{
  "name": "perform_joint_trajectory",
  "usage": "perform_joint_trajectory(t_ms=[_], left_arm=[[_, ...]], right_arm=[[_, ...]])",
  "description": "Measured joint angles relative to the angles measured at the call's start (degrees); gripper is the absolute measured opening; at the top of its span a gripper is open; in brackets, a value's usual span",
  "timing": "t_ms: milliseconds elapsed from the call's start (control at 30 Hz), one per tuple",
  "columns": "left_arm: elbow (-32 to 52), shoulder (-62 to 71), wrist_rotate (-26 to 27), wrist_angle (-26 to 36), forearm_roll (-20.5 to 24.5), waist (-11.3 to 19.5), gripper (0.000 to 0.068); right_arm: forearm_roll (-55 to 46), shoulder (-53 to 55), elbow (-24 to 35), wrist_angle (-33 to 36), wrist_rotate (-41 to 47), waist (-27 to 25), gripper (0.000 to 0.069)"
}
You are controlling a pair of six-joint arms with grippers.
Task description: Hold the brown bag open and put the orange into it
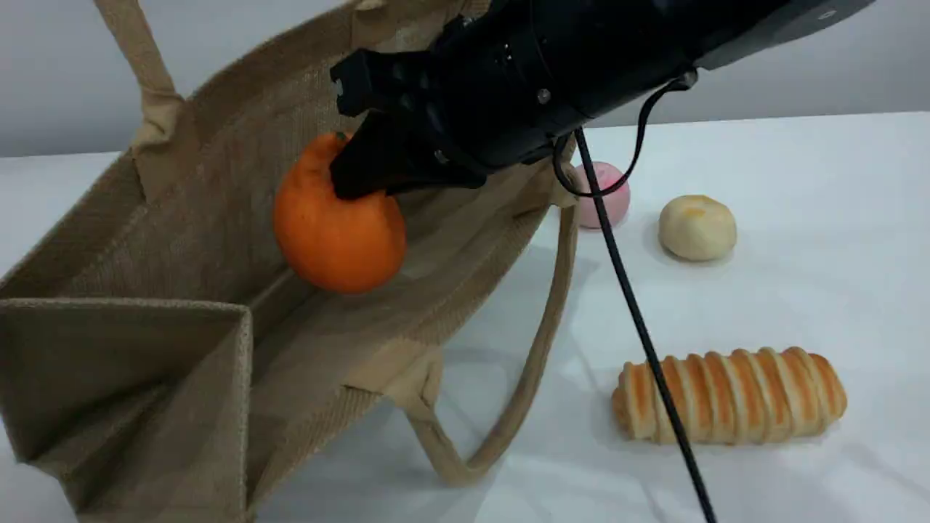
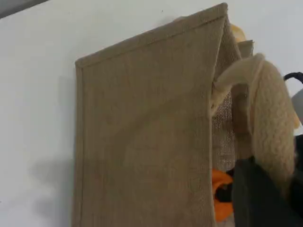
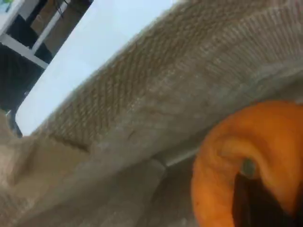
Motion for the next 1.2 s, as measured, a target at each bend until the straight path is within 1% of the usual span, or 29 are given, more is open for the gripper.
perform_joint_trajectory(t_ms=[267,400,467,533,633,700,733,800,1000,1067,1200], left_arm=[[0.00,0.06,0.00,0.00,0.00,0.00,0.0080],[0.00,0.06,0.00,0.00,0.00,0.00,0.0080],[0.00,0.06,0.00,0.00,0.00,0.00,0.0080],[0.00,0.06,0.00,0.00,0.00,0.00,0.0080],[0.00,0.06,0.00,0.00,0.00,0.00,0.0080],[0.00,0.06,0.00,0.00,0.06,0.00,0.0080],[0.00,0.06,0.14,0.00,0.06,0.00,0.0080],[0.00,0.06,0.61,0.00,0.18,0.00,0.0080],[0.00,0.27,0.68,0.00,0.14,0.00,0.0080],[0.07,0.46,0.68,0.00,0.03,0.00,0.0080],[0.07,1.54,0.68,0.00,-1.61,0.00,0.0080]], right_arm=[[-0.07,0.94,-1.48,0.76,0.06,0.00,0.0047],[-0.07,0.94,-1.48,0.82,-0.24,0.00,0.0081],[-0.07,0.94,-1.48,0.82,-0.29,0.00,0.0118],[-0.07,0.94,-1.48,0.82,-0.34,0.00,0.0171],[-0.01,0.94,-1.48,0.89,-0.34,0.00,0.0282],[-0.01,0.94,-1.48,0.89,-0.34,0.00,0.0342],[-0.01,0.94,-1.48,0.89,-0.34,0.00,0.0367],[-0.01,0.82,-1.48,1.30,-0.34,0.00,0.0394],[-1.01,-1.32,-1.42,3.75,1.44,0.00,0.0407],[-3.90,-2.85,-1.42,3.74,3.19,-0.03,0.0408],[-9.97,-6.74,-1.38,4.32,6.98,-0.99,0.0408]])
